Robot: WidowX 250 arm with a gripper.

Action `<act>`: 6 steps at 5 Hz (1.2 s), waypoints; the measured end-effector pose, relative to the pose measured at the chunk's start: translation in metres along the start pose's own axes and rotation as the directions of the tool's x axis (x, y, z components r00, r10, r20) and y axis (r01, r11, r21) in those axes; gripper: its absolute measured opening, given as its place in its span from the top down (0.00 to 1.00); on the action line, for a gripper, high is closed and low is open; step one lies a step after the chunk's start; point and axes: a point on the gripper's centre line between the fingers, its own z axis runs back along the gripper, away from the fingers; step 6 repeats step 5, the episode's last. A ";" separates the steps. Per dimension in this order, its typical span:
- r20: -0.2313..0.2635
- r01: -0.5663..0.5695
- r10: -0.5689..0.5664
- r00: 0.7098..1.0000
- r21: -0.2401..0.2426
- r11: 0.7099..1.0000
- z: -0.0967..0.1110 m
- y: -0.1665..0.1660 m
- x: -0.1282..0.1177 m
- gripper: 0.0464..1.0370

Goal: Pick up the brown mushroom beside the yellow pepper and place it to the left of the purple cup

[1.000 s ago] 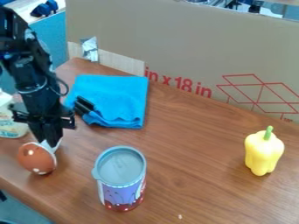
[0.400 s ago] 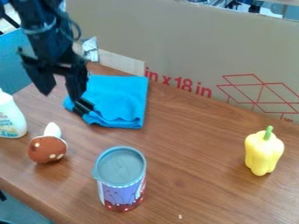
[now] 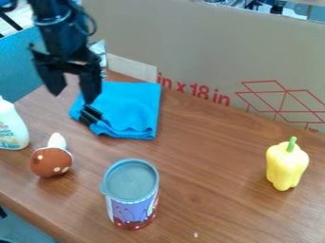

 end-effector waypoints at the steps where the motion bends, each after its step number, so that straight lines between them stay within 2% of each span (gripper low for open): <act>1: -0.030 0.162 -0.163 0.986 -0.035 0.986 -0.011 -0.037 0.031 0.04; 2: -0.026 0.243 -0.244 0.970 -0.036 0.969 -0.008 -0.062 0.035 0.04; 6: -0.026 0.248 -0.249 0.968 -0.038 0.968 -0.007 -0.066 0.034 0.04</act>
